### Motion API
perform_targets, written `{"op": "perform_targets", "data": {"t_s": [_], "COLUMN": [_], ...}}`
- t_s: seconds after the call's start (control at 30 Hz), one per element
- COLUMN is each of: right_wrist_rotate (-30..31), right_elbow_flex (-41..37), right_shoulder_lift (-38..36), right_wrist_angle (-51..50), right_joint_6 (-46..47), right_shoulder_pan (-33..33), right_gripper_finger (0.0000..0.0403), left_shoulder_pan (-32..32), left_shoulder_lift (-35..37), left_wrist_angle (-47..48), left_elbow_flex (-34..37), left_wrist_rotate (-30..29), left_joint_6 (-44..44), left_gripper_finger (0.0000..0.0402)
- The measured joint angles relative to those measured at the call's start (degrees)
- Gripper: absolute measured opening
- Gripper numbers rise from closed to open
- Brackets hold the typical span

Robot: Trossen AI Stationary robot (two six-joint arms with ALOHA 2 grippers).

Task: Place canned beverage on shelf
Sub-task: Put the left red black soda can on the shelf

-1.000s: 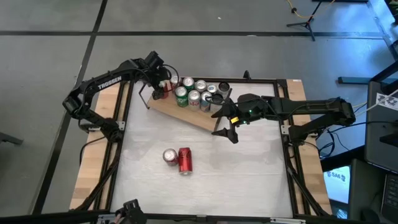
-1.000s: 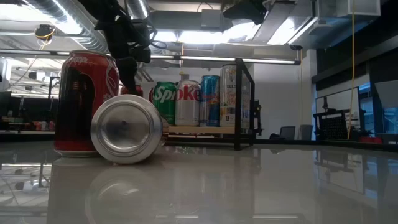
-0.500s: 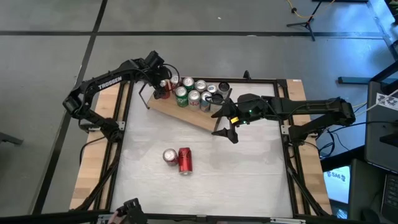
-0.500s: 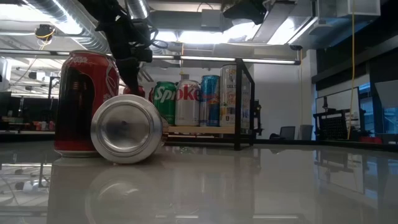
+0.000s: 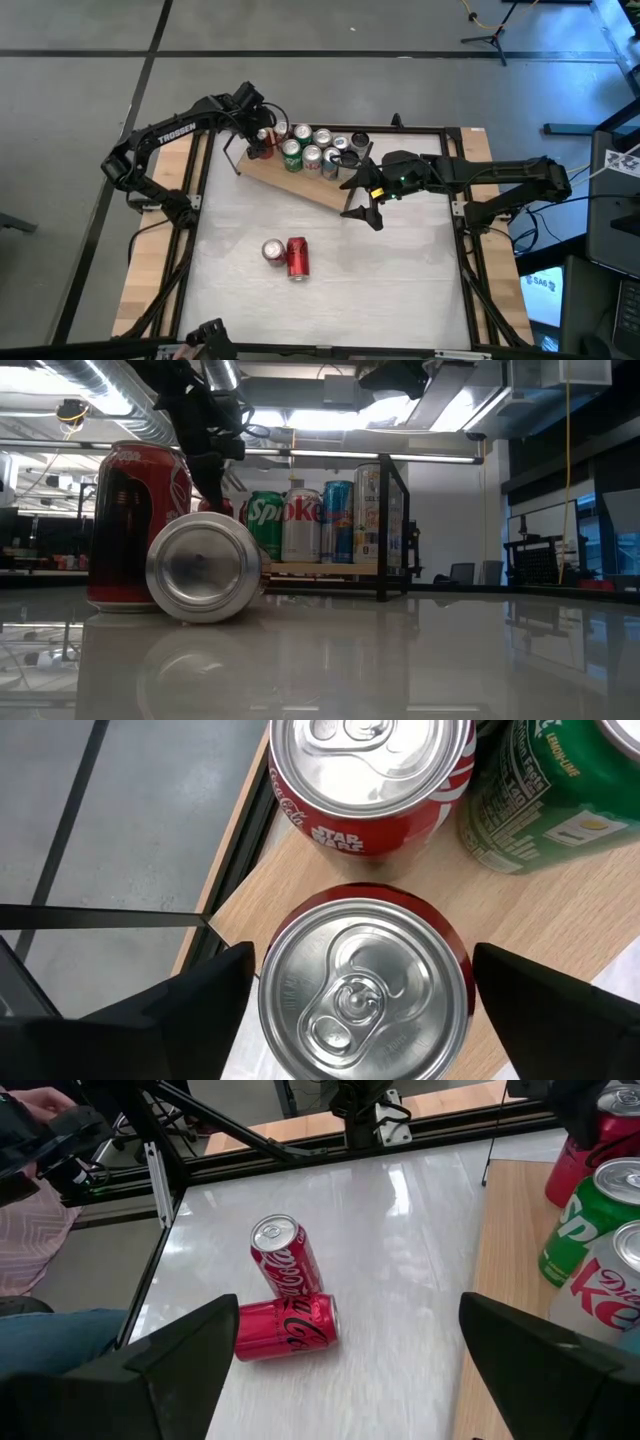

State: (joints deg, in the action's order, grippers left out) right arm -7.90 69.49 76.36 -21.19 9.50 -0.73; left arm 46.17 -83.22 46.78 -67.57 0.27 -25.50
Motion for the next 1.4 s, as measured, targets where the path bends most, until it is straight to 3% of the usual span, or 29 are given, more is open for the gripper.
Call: {"op": "perform_targets", "data": {"t_s": [0.2, 0.63, 1.4], "right_wrist_rotate": [0.0, 0.0, 0.0], "right_elbow_flex": [0.0, 0.0, 0.0], "right_shoulder_lift": [0.0, 0.0, 0.0], "right_wrist_angle": [0.0, 0.0, 0.0], "right_joint_6": [0.0, 0.0, 0.0], "right_shoulder_pan": [0.0, 0.0, 0.0], "right_gripper_finger": [0.0372, 0.0372, 0.0372], "left_shoulder_pan": [0.0, -0.6, -2.4], "left_shoulder_lift": [0.0, 1.3, 12.3], "left_wrist_angle": [0.0, 0.1, 0.1], "left_elbow_flex": [0.0, -0.1, -0.1], "left_wrist_rotate": [0.0, -1.2, -2.3], "left_joint_6": [-0.1, 1.1, 1.6], "left_gripper_finger": [0.0380, 0.0381, 0.0381]}}
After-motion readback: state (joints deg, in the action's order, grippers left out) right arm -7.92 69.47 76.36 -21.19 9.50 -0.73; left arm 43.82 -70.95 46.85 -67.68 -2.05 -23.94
